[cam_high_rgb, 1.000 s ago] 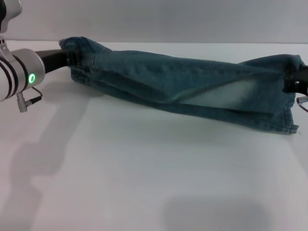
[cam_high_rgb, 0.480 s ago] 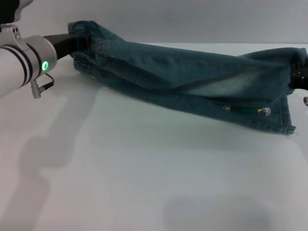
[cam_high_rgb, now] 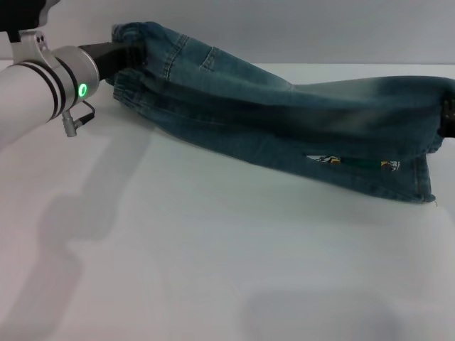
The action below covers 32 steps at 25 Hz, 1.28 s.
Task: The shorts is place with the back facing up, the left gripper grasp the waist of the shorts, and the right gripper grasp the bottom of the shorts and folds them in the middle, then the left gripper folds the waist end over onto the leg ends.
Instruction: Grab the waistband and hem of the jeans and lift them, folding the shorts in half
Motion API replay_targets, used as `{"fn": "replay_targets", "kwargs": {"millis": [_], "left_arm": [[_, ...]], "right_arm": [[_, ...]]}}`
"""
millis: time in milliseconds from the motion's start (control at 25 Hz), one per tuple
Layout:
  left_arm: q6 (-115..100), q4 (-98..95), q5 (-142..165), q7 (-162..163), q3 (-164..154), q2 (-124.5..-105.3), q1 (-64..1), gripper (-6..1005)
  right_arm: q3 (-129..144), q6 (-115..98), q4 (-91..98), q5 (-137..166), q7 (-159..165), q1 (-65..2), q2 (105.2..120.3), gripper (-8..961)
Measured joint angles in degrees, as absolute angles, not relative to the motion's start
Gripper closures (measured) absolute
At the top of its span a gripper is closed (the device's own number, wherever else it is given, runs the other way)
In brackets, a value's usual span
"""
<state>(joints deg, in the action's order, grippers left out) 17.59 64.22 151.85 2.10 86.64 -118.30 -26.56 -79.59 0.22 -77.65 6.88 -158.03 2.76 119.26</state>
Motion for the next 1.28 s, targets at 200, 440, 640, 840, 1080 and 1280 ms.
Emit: {"fn": "replay_targets", "kwargs": {"millis": [200, 440, 640, 840, 1080, 1280], "left_arm": [[15.4, 62.4, 151.9, 1.8, 85.2, -118.17, -27.6, 768], [12.3, 58.8, 151.9, 1.6, 82.9, -118.2, -29.1, 743], [11.8, 56.2, 151.9, 1.4, 82.4, -118.16, -30.9, 674], [11.8, 55.9, 152.0, 1.4, 82.6, -118.09, -31.2, 524], [12.4, 57.7, 152.5, 1.3, 82.7, -117.84, -30.3, 287], [15.9, 60.0, 152.7, -1.4, 85.6, -117.76, -29.4, 202]], "right_arm": [[-79.6, 3.1, -74.5, 7.0, -158.1, 1.2, 119.09, 896], [-79.6, 5.7, -70.2, 7.3, -158.3, -0.7, 118.87, 856], [-79.7, 6.1, -68.9, 7.4, -158.2, -0.8, 118.81, 765], [-79.1, 11.3, -67.4, 8.1, -158.4, 0.5, 118.8, 663], [-78.2, 22.3, -63.6, 10.1, -158.7, 1.4, 119.08, 462], [-79.3, 35.9, -54.9, 9.8, -159.9, -0.9, 119.28, 344]]}}
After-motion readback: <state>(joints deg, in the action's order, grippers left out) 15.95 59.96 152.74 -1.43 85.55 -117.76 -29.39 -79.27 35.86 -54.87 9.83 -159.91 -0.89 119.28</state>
